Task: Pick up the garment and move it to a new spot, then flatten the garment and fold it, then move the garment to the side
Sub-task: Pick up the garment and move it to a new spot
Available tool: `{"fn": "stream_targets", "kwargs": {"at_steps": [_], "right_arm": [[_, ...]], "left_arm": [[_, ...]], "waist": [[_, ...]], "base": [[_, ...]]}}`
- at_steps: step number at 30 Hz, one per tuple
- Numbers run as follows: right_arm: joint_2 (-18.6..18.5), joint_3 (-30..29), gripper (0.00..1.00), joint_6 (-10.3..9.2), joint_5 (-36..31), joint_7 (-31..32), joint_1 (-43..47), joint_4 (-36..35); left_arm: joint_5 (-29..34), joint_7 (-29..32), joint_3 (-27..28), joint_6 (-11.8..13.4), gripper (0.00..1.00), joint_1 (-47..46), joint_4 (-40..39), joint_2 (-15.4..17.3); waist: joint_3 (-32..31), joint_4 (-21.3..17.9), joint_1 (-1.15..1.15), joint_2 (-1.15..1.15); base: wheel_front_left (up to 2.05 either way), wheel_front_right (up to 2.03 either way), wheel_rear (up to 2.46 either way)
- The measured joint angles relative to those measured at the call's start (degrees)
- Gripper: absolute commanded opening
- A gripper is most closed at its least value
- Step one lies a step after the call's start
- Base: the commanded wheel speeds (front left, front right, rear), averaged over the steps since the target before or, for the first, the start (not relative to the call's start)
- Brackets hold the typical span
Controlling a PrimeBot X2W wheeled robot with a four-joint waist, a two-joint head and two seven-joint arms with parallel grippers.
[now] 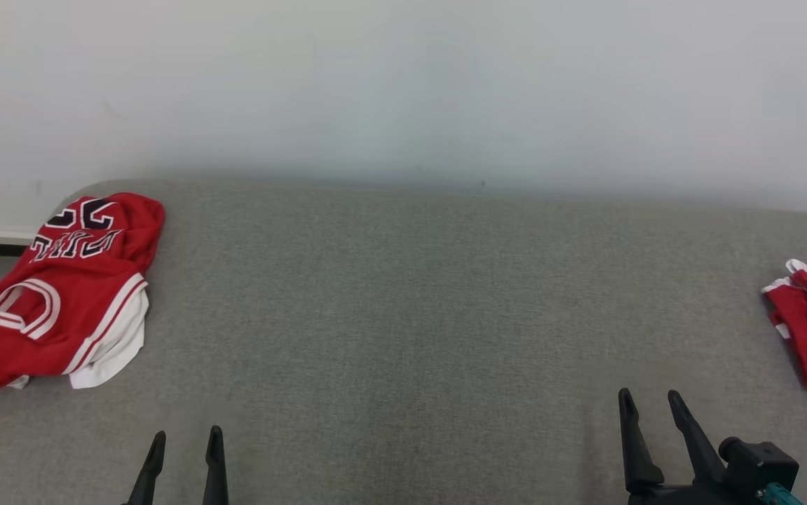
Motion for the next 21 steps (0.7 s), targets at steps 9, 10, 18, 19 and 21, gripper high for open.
{"fn": "stream_targets", "kwargs": {"at_steps": [9,10,18,19,21], "right_arm": [[0.00,1.62,1.00,0.00,0.48,0.00,0.82,0.40],[0.00,1.83,1.00,0.00,0.51,-0.13,0.83,0.51],[0.00,3.38,1.00,0.00,1.32,-0.65,0.82,1.56],[0.00,3.47,1.00,0.00,1.33,-0.67,0.82,1.65],[0.00,3.93,1.00,0.00,1.35,-0.71,0.81,1.83]], "left_arm": [[0.35,0.00,0.38,-0.05,1.00,0.94,0.20,0.00],[0.38,0.00,0.38,-0.05,1.00,0.95,0.24,-0.01],[1.03,0.01,1.23,-0.11,1.00,1.23,0.37,0.00],[1.09,0.00,1.21,-0.11,1.00,1.31,0.38,-0.01],[1.09,0.00,1.25,-0.12,1.00,1.54,0.35,-0.01]], "waist": [[-0.15,6.40,0.00,0.00],[-0.17,7.25,0.00,0.00],[-0.49,14.42,0.00,0.00],[-0.53,15.33,0.00,0.00],[-0.59,17.15,0.00,0.00]], "base": [[0.00,0.00,0.00],[0.00,0.00,0.00],[0.00,0.00,0.00],[0.00,0.00,0.00],[0.00,0.00,0.00]]}}
